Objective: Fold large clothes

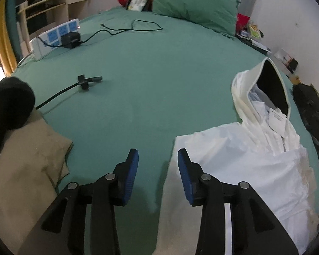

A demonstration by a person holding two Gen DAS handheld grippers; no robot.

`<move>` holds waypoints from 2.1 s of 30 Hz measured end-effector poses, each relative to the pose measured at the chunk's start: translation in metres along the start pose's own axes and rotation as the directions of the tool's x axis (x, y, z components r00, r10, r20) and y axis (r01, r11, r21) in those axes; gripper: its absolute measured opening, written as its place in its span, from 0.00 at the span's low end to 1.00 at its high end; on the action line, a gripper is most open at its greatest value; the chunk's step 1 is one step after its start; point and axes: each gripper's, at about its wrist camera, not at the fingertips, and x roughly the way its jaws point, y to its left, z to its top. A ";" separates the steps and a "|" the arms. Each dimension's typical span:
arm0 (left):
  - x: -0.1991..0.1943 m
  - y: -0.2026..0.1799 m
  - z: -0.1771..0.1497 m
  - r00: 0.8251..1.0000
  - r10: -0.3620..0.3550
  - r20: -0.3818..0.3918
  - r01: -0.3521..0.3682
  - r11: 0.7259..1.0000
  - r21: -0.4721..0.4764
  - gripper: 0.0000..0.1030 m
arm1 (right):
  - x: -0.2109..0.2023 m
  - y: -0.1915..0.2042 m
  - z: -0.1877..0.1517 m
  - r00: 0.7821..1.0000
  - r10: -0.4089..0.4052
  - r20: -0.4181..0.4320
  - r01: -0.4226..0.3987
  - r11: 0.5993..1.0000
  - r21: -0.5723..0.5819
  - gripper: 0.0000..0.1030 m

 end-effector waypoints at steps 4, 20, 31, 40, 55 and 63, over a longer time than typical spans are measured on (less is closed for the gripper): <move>0.001 -0.006 -0.003 1.000 -0.012 -0.016 0.013 0.999 0.052 0.40 | 0.056 0.055 0.043 0.999 0.004 0.034 0.002 0.985 -0.175 0.69; -0.019 -0.008 -0.003 0.995 -0.097 0.012 0.096 0.995 0.038 0.40 | 0.060 0.099 0.000 0.993 -0.118 -0.026 0.079 0.794 -0.603 0.03; -0.013 -0.019 -0.009 0.995 -0.101 -0.007 0.101 0.991 0.085 0.40 | 0.035 0.063 -0.030 0.969 0.127 -0.212 -0.198 0.913 -0.357 0.58; -0.016 -0.018 0.009 0.993 -0.081 0.082 0.077 0.996 0.048 0.40 | -0.016 0.003 0.044 0.956 0.293 0.021 -0.291 0.954 -0.066 0.80; 0.004 -0.002 0.011 0.998 -0.049 0.025 0.049 0.999 0.010 0.40 | 0.148 0.085 0.085 0.768 0.427 -0.478 -0.557 0.814 -0.167 0.94; 0.005 -0.009 0.006 0.999 -0.049 0.009 0.048 0.998 0.041 0.40 | 0.158 0.132 0.059 0.754 0.295 -0.587 -0.574 0.731 -0.370 0.97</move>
